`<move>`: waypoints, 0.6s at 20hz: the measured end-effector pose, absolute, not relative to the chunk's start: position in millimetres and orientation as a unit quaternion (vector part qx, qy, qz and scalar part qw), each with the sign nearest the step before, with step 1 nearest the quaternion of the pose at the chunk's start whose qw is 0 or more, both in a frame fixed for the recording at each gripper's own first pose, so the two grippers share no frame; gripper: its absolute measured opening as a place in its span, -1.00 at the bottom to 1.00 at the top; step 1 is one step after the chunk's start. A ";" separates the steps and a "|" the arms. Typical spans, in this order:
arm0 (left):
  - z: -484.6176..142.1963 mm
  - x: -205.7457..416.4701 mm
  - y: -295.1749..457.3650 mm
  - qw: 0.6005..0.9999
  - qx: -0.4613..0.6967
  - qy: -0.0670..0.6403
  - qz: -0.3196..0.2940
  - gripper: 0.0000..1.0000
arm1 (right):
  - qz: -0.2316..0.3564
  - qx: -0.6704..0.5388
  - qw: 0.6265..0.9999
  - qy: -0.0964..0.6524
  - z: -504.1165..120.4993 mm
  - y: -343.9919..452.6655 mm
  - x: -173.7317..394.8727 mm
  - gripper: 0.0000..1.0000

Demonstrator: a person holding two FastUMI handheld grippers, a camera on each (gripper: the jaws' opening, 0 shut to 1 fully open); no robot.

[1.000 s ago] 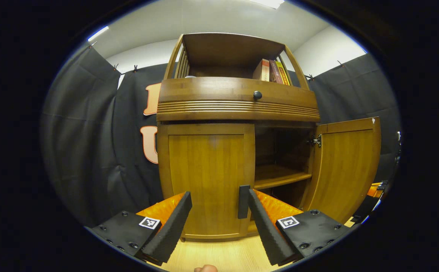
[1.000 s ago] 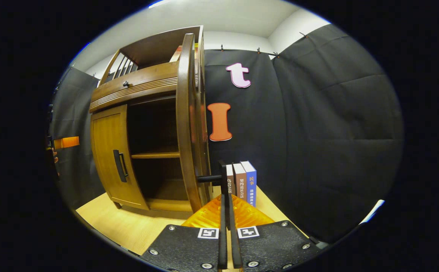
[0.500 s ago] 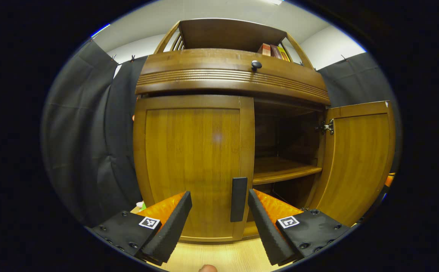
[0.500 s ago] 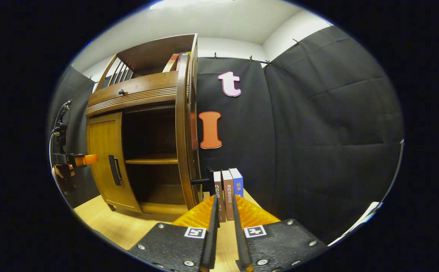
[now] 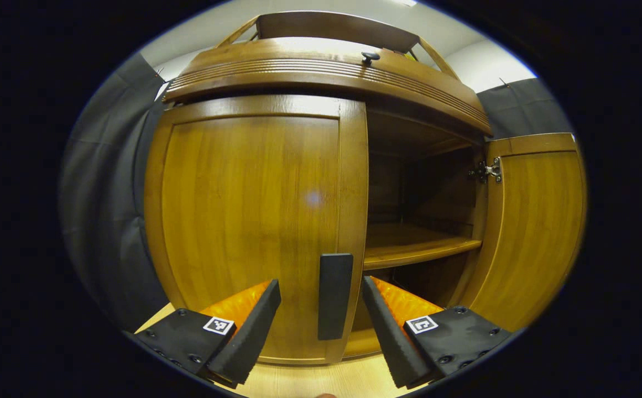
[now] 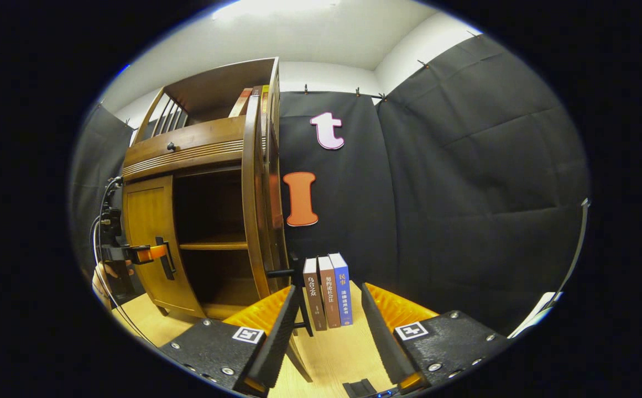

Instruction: Open the right door of the double-door shoe cabinet with the right hand, and open the left door with the left hand.

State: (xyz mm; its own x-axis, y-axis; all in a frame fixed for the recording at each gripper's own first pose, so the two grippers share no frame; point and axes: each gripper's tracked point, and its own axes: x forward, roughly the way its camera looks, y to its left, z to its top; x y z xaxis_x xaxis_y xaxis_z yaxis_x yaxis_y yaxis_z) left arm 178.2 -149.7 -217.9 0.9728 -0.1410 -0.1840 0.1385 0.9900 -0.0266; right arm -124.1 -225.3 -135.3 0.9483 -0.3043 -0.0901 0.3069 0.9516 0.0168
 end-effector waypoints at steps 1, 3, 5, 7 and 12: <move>-219.7 185.0 -149.8 0.994 -0.002 0.091 -0.066 0.76 | -0.158 0.012 0.987 0.042 -135.8 -227.0 -124.6 0.49; -223.5 193.3 -150.8 0.994 0.006 0.090 -0.061 0.69 | -0.163 0.003 0.986 0.039 -135.0 -228.8 -125.0 0.56; -229.5 200.5 -151.3 0.994 0.007 0.094 -0.058 0.62 | -0.167 -0.008 0.985 0.035 -133.5 -229.8 -125.4 0.60; -232.9 205.3 -154.6 0.994 0.001 0.095 -0.062 0.55 | -0.168 -0.016 0.985 0.030 -130.8 -230.2 -126.2 0.84; -234.3 201.7 -167.6 0.992 -0.012 0.095 -0.084 0.07 | -0.167 -0.023 0.985 0.027 -129.3 -229.7 -126.6 0.84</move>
State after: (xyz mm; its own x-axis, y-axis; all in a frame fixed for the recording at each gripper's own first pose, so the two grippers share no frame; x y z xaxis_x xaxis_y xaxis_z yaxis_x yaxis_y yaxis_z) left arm 201.7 -167.6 -234.3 0.9678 -0.1680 -0.1872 0.1633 0.9857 -0.0406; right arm -126.6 -229.7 -129.3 0.9427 -0.3304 -0.0454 0.3280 0.9432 -0.0534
